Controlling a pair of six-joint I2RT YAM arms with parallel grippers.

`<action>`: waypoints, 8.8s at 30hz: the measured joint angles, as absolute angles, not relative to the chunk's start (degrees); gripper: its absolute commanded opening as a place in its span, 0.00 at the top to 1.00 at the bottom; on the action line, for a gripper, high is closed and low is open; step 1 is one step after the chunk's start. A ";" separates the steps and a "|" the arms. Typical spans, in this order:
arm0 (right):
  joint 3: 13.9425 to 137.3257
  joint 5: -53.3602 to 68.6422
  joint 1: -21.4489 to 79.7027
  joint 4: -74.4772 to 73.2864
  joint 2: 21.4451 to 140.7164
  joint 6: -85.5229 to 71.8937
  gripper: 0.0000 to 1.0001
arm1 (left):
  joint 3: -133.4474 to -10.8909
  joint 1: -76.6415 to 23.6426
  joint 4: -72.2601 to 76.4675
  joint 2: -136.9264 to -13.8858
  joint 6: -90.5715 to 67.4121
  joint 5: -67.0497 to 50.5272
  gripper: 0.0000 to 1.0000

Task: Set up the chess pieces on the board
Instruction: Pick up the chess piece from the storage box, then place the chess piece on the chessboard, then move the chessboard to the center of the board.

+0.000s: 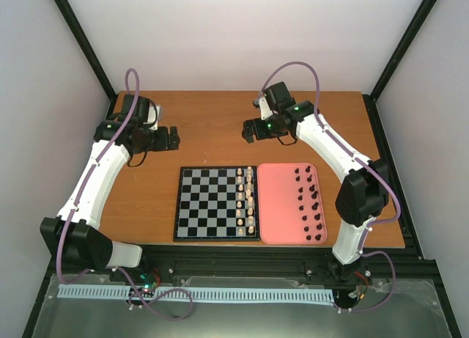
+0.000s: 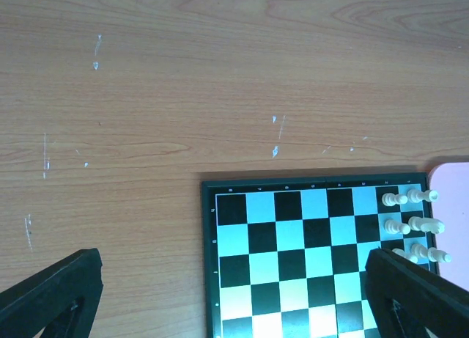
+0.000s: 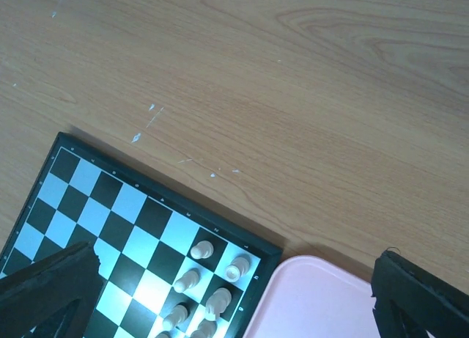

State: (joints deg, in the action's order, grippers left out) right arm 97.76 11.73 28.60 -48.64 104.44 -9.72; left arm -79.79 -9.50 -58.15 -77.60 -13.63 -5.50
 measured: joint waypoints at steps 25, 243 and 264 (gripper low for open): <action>89.56 4.08 19.51 -51.42 103.42 -10.24 0.42 | -79.96 -9.50 -58.15 -77.60 -13.45 -4.69 0.00; 144.97 9.56 50.81 -64.71 151.04 -6.07 0.49 | -61.10 4.12 -57.80 -74.65 -25.71 -4.12 0.00; 115.74 2.04 37.85 -62.39 116.18 -9.82 0.40 | -61.01 4.12 -57.69 -74.59 -25.76 -4.93 0.00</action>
State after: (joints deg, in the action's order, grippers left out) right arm 115.74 2.04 37.85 -62.39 116.18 -9.82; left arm -61.01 4.12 -57.69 -74.59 -25.76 -4.93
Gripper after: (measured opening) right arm 0.601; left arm 0.998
